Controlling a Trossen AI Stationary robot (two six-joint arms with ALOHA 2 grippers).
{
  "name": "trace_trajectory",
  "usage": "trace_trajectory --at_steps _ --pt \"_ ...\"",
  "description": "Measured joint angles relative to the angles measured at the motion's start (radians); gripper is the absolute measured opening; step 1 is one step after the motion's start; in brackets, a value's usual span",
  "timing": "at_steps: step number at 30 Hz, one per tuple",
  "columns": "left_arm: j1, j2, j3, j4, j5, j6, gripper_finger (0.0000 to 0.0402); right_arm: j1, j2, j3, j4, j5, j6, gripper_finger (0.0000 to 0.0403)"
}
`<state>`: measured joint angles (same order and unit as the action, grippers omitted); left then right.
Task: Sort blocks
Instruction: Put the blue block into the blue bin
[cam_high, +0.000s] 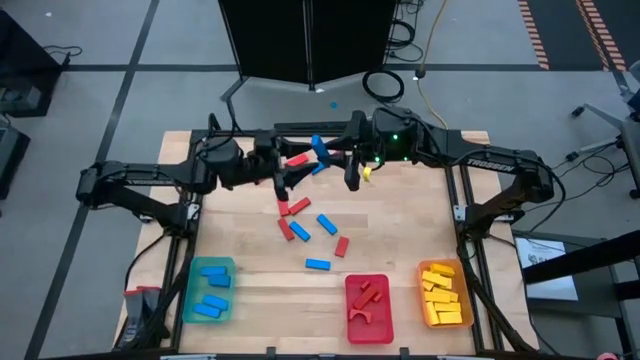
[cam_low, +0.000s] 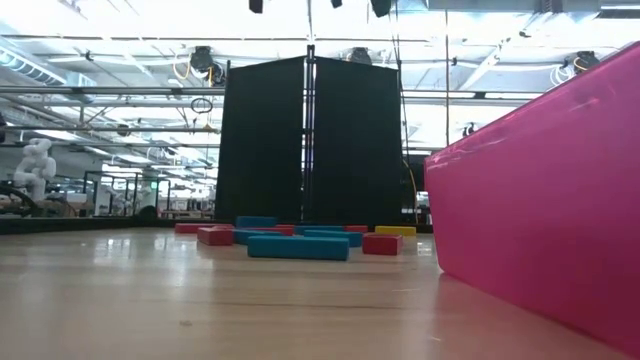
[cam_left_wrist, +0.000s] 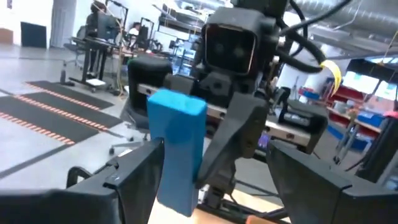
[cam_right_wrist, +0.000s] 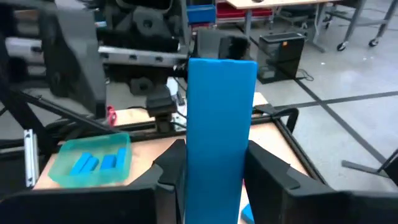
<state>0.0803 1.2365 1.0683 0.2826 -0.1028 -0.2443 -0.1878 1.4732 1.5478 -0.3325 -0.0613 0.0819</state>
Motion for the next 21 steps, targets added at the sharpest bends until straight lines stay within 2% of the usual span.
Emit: trace_trajectory --at_steps 12,16,21 --pt "0.043 0.052 0.000 0.061 0.007 0.023 0.0287 0.000 -0.010 0.000 0.021 -0.049 -0.018 0.0101" --pt "0.069 0.046 0.000 0.097 0.044 0.024 0.0287 -0.001 -0.011 0.000 0.014 -0.049 -0.027 0.0101" --pt "0.095 0.050 0.000 0.164 0.115 0.022 0.0287 0.000 -0.011 0.000 0.025 -0.096 -0.034 0.0101"
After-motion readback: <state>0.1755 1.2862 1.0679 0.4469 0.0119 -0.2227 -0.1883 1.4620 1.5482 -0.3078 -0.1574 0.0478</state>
